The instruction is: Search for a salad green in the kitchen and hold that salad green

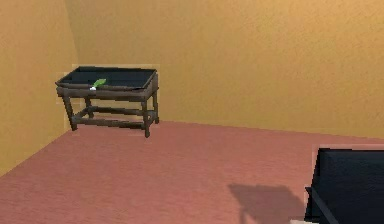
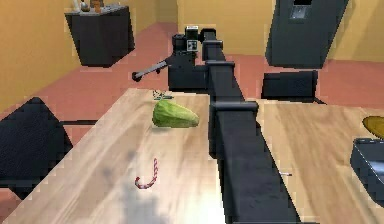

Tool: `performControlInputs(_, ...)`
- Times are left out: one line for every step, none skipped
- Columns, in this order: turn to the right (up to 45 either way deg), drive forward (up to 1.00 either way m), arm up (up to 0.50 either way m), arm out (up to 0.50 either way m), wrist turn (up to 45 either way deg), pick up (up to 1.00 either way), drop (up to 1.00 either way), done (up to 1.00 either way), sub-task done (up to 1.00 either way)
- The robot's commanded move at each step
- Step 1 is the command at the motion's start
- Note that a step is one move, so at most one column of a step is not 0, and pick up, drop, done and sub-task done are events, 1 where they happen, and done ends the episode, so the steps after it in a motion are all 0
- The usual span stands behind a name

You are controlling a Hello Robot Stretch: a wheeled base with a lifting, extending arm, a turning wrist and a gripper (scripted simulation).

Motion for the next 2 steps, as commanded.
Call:
performControlInputs(0.0,0.00,0.00,0.00,36.0,0.00,0.00,0.00,0.00)
performControlInputs(0.0,0.00,-0.26,0.00,0.0,0.00,0.00,0.00,0.00)
